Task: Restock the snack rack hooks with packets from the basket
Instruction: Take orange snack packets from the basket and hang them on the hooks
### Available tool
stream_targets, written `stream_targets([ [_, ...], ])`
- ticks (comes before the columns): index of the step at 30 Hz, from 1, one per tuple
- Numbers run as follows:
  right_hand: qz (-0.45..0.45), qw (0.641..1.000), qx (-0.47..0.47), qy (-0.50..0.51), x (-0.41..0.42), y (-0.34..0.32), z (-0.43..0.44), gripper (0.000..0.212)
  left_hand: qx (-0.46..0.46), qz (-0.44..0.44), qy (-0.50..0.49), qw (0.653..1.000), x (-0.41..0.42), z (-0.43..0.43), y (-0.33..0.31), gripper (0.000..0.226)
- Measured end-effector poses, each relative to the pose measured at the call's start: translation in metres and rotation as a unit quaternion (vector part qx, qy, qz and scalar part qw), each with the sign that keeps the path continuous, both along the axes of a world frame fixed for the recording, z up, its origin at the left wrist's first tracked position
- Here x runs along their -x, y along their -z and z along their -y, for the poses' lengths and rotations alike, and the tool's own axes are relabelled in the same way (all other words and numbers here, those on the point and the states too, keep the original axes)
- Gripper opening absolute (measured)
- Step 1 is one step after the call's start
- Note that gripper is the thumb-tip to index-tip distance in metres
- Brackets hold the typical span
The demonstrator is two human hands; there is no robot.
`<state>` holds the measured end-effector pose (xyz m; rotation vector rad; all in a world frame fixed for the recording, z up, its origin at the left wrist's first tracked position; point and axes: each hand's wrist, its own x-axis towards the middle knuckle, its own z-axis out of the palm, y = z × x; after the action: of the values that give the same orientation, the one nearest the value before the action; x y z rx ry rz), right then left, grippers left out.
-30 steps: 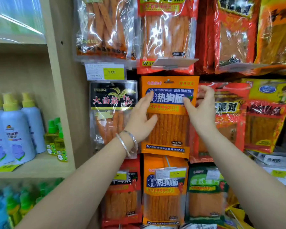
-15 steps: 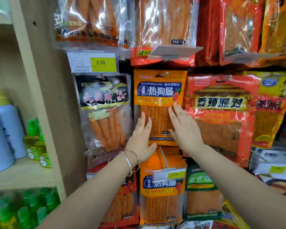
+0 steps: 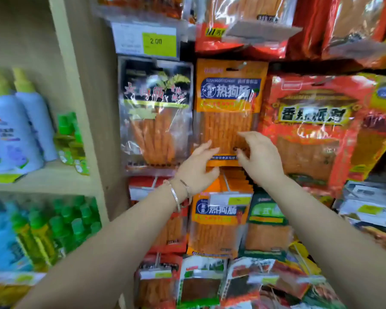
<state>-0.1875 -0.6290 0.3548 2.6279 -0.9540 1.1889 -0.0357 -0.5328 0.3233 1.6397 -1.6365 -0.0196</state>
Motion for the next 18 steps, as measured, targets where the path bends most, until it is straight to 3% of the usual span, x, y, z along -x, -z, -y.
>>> stream_targets([
  [4,0.09,0.98,-0.156,-0.085,0.018,0.042,-0.051,0.029,0.047,-0.096,-0.014,0.994,0.015,-0.076,0.037,0.032],
  [8,0.089,0.947,-0.27,-0.149,0.031,0.128,-0.121,0.028,-0.061,-0.203,-0.098,0.972,0.021,-0.165,0.125,0.023],
  [10,0.068,0.918,-0.351,-0.17,0.033,0.176,-0.16,0.028,-0.138,-0.261,-0.152,0.943,0.023,-0.215,0.178,0.023],
  [13,0.002,0.861,-0.478,-0.173,0.03,0.242,-0.224,0.027,-0.183,-0.353,-0.218,0.891,0.029,-0.292,0.248,0.02],
  [18,-0.128,0.784,-0.584,-0.166,0.017,0.319,-0.335,0.028,-0.243,-0.444,-0.35,0.788,0.03,-0.406,0.329,0.014],
])
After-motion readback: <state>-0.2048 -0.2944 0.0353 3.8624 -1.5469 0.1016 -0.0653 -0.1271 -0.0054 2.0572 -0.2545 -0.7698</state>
